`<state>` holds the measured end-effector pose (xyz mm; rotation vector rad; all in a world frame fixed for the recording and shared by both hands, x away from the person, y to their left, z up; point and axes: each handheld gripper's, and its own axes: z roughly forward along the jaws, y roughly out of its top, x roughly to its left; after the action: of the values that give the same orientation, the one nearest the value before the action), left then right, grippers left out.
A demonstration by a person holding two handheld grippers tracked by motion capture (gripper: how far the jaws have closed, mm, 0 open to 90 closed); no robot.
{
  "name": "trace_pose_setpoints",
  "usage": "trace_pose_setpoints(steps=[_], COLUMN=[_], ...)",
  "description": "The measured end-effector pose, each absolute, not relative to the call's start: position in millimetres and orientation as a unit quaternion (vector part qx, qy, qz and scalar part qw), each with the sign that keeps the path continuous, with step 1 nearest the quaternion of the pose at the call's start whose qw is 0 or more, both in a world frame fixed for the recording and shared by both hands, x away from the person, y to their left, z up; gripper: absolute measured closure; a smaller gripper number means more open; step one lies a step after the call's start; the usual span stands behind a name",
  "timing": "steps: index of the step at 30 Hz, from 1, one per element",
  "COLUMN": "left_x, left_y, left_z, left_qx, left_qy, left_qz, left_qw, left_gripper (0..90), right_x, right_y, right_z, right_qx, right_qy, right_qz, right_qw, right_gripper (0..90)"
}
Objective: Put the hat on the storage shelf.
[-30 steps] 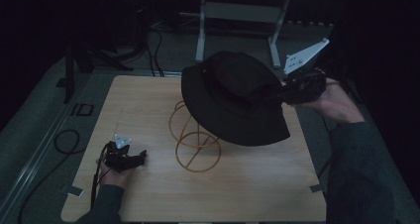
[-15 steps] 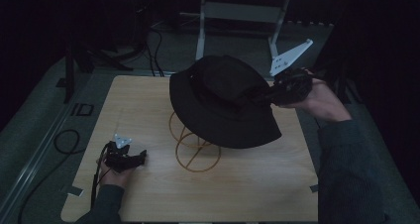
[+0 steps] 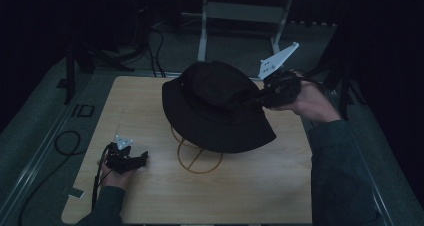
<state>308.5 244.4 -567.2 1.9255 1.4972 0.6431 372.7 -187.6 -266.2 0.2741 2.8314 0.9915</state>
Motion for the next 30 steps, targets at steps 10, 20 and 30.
trace_pose_setpoints(steps=[10, 20, 30], left_x=[308.6, 308.7, 308.8], left_y=[244.3, 244.3, 244.3], left_z=[-567.2, -567.2, -567.1], left_qx=[0.727, 0.727, 0.727], left_qy=[0.565, 0.565, 0.565], left_qz=[0.243, 0.243, 0.243], left_qw=[0.305, 0.304, 0.304], left_gripper=[18.4, 18.4, 18.4], right_x=[371.7, 370.0, 371.0], right_y=[-172.0, -163.1, -151.2], right_z=[-276.1, -279.3, -285.8], right_qx=[0.078, 0.068, 0.061], right_qy=[0.945, 0.948, 0.953], right_qz=[0.312, 0.306, 0.295], right_qw=[0.053, 0.050, 0.041], right_gripper=[87.8, 87.7, 87.2])
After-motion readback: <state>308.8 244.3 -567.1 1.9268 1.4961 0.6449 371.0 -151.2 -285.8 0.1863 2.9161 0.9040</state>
